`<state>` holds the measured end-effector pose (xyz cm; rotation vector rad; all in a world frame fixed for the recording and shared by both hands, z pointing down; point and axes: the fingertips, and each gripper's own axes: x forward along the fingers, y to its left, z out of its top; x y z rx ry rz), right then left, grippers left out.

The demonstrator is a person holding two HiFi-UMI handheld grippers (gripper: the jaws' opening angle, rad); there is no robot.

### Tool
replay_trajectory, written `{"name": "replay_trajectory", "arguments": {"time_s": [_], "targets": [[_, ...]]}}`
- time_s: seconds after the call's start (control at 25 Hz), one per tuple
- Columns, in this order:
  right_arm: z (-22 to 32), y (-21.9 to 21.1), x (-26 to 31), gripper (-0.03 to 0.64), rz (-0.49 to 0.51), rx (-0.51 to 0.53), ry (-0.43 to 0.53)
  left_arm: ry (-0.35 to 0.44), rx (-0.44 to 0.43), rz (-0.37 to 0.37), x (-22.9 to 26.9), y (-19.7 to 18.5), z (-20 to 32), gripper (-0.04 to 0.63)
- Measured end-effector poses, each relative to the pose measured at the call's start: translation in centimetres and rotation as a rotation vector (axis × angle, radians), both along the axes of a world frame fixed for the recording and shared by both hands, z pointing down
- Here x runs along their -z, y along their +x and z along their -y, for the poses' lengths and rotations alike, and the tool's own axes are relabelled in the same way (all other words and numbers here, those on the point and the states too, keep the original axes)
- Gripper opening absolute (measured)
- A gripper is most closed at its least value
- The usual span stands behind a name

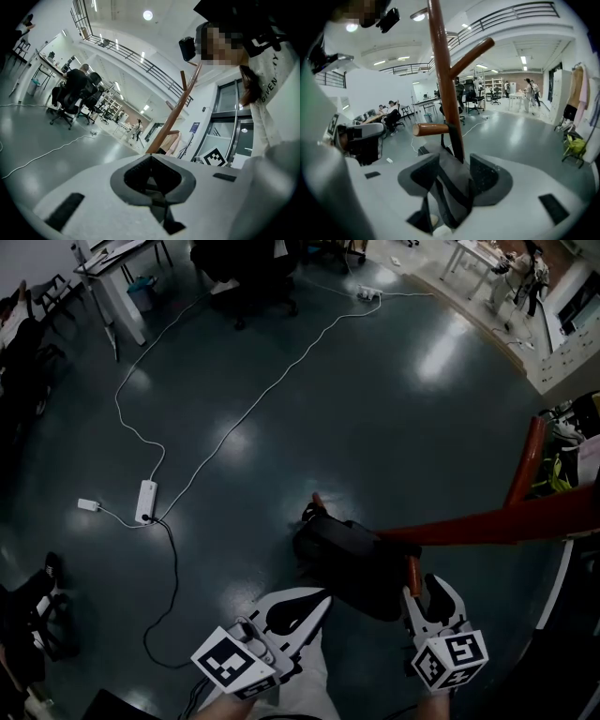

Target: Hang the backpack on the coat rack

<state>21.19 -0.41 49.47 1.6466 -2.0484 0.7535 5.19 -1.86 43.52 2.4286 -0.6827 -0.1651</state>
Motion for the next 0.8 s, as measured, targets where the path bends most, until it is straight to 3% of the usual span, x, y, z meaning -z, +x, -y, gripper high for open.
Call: {"name": "replay_trajectory", "arguments": {"time_s": [0.2,0.36,0.44,0.52,0.8], "targets": [[-2.1,-0.2,-0.6,0.186,0.209,-0.083,-0.024,-0.003,-0.002,0.005,-0.3,-0.3,-0.3,0.009],[-3.2,-2.6,1.3,0.183,0.346,-0.052,0.017,0.003,-0.017,0.003,0.0,-0.1,-0.2,0.009],[-3.4,-3.3,2.7,0.144,0.335,-0.048,0.046,0.015,-0.027,-0.007,0.8,0.2,0.1,0.009],[-3.6,-3.7,4.3,0.048,0.281,-0.034,0.076,0.03,-0.038,-0.017,1.8,0.6,0.3,0.009],[-3.6,-5.0,11.8,0.027,0.18,0.033,0.197,0.117,-0.086,-0.058,6.8,2.2,1.0,0.009]]}}
